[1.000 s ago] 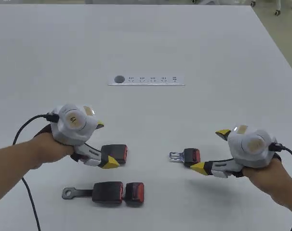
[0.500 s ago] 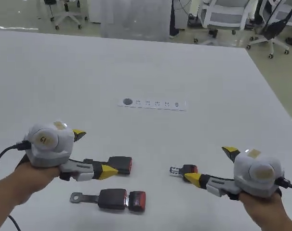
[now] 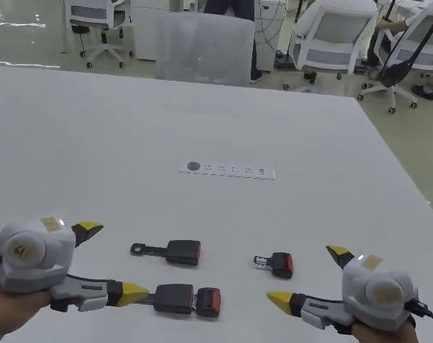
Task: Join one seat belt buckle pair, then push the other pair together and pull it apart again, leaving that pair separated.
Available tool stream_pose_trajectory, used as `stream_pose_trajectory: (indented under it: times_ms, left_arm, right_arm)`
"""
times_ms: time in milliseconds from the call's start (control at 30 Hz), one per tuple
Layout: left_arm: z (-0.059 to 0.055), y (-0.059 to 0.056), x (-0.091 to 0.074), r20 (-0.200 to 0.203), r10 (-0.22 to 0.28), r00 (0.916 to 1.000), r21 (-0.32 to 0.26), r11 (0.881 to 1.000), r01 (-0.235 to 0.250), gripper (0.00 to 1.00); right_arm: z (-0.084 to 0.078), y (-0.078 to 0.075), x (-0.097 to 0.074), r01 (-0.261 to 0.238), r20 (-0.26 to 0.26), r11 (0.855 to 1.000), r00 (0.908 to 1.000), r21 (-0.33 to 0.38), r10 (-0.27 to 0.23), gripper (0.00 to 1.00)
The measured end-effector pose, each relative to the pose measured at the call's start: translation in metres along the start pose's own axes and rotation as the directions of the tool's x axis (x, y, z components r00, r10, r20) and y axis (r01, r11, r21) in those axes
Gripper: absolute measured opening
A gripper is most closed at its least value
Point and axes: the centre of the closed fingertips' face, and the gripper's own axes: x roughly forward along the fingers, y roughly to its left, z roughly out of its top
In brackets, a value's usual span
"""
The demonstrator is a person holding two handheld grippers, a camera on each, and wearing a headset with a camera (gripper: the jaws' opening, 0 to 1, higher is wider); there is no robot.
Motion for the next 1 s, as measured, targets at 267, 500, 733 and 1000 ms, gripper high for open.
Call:
stream_pose_trajectory:
  times_ms: [267, 500, 733, 1000]
  left_arm:
    - [-0.009, 0.003, -0.02, 0.018, 0.048, 0.9987, -0.018, 0.999, -0.047, 0.96]
    - [-0.011, 0.002, -0.028, 0.035, 0.064, 0.9973, -0.03, 0.998, -0.063, 0.98]
    - [-0.014, 0.0, -0.03, 0.036, 0.064, 0.9973, -0.061, 0.996, -0.061, 0.98]
    - [-0.027, -0.006, -0.028, 0.026, 0.05, 0.9984, -0.097, 0.994, -0.047, 0.98]
  right_arm:
    - [-0.009, 0.009, -0.012, 0.006, 0.004, 1.0, 1.0, 0.016, -0.006, 0.96]
    - [-0.008, 0.006, -0.023, 0.027, 0.026, 0.999, 0.9993, 0.037, -0.028, 0.97]
    - [-0.016, 0.003, -0.029, 0.053, 0.025, 0.995, 0.9982, 0.083, -0.055, 0.98]
    - [-0.031, 0.01, -0.031, 0.069, 0.013, 0.989, 0.9974, 0.134, -0.071, 0.99]
